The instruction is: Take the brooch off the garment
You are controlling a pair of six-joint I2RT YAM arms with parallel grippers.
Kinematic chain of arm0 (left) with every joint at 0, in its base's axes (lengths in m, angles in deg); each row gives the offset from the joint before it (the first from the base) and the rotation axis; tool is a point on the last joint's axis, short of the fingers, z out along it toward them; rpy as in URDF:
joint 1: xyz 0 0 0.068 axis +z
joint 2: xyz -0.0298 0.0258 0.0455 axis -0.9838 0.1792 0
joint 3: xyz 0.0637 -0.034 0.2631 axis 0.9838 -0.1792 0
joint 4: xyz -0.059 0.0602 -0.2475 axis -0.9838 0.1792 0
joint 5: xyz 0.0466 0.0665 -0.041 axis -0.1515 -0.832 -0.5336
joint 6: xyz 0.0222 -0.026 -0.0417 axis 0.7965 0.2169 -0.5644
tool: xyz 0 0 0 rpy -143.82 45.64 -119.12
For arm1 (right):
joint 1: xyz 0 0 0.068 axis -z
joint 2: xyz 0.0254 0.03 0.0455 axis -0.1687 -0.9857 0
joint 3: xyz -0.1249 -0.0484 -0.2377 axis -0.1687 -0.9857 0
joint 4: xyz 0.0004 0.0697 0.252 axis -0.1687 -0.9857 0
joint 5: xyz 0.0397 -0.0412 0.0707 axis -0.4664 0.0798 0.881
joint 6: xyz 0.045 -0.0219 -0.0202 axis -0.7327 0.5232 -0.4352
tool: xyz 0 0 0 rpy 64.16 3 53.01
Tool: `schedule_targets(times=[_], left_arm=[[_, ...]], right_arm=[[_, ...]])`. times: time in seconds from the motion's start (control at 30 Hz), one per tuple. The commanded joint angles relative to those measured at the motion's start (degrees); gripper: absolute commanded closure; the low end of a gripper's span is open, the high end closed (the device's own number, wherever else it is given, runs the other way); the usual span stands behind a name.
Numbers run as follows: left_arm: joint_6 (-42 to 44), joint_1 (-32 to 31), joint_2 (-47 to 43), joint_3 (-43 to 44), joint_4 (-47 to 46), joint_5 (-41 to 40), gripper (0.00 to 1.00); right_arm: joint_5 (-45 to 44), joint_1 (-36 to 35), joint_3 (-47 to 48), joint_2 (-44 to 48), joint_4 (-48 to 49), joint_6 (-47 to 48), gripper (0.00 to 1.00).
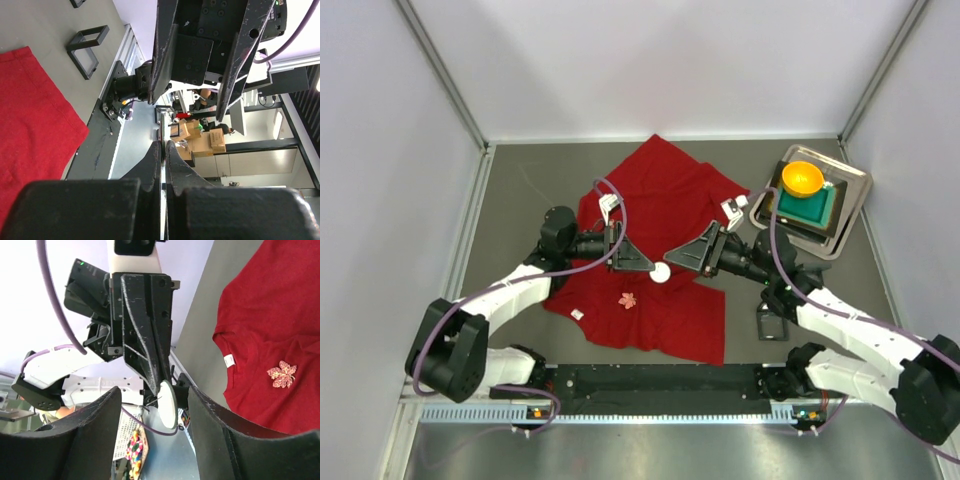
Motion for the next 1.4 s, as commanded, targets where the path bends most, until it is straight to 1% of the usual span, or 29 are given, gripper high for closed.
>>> schedule_targets(times=[0.0,0.1,0.2,0.23,0.4,0.43,0.7,0.9,1.0,1.07,1.1,1.23,1.3,1.37], left_arm=[[-2.03,-0.03,0.36,1.21,-5.03,-0.37,1.00],[-3.35,-0.12,0.36,1.21,-6.35,-0.46,1.00],[-3.62,-0.03,0.27,1.21,-6.35,-0.28,1.00],[-3.53,-0.12,0.27,1.12,-6.35,-0.28,1.00],[-3.44,0.14,0.88,0.51,-6.62,-0.37,1.00],[-3.70,0.14,1.06,0.42,-6.79,-0.28,1.00],[-4.93,0.23,2.03,0.07,-8.55,0.42,1.00],[-6.60,0.67,2.11,-1.16,-10.04,0.25,1.00],[-9.15,0.76,2.90,-1.77,-13.37,0.24,1.00],[-11.52,0.67,3.61,-2.30,-16.61,0.16,1.00],[-12.48,0.67,3.87,-2.39,-17.68,0.16,1.00],[-16.35,0.67,4.66,-3.01,-21.47,0.24,1.00],[-16.45,0.67,4.58,-3.01,-21.65,0.33,1.00],[-16.54,0.67,4.57,-3.09,-21.65,0.33,1.00]], right_arm=[[0.53,-1.18,0.39,-2.63,3.27,-2.95,0.44],[1.49,-2.05,0.74,-5.27,4.68,-2.77,0.44],[2.37,-2.76,0.39,-6.77,7.67,-3.12,0.49],[2.55,-2.85,0.39,-6.94,7.76,-3.13,0.52],[2.81,-2.76,0.22,-6.07,7.23,-2.51,0.55],[2.99,-2.85,0.22,-5.98,6.88,-2.34,0.57],[5.10,-2.85,0.66,-6.42,6.70,-0.58,0.59],[4.48,-3.46,0.31,-5.10,5.12,1.35,0.69],[4.13,-3.72,0.39,-5.10,4.77,2.14,0.75],[4.04,-3.90,0.48,-5.36,4.77,2.50,0.76],[3.96,-4.08,0.48,-5.62,4.86,2.50,0.79],[3.69,-4.60,0.66,-6.59,5.30,3.11,0.83],[3.87,-4.78,0.48,-7.21,5.73,3.12,0.87],[3.61,-4.96,0.57,-7.21,5.65,3.46,0.88]])
